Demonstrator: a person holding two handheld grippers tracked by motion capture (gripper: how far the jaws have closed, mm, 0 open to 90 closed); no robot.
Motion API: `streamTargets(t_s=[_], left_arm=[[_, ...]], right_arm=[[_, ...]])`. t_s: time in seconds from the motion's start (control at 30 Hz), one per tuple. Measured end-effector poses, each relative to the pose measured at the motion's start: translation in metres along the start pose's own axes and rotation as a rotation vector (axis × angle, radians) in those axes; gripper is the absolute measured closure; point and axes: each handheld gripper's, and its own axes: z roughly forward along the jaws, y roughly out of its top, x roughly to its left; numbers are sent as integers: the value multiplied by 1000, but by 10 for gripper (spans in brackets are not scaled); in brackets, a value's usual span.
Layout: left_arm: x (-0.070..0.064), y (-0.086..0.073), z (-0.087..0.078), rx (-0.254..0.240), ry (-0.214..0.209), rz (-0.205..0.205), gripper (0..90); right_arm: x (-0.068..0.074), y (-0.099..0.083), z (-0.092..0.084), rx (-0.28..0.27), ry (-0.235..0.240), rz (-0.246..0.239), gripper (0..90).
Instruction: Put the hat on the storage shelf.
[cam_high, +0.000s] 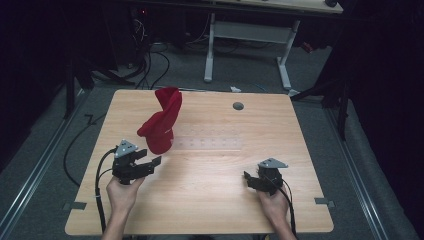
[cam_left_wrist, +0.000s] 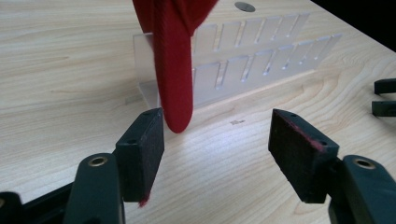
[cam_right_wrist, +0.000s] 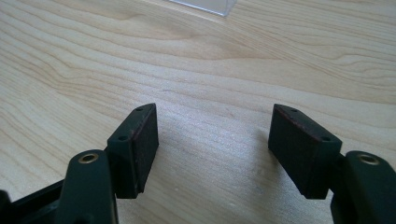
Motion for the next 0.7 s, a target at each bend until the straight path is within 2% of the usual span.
streamTargets(t_s=[0.27,0.7], left_arm=[[-5,-10,-2,11,-13,7,361],[-13,-29,2,50,-23,40,356]], right_arm=[[0,0,0,0,0,-1,334],[0,0,0,0,0,0,334]])
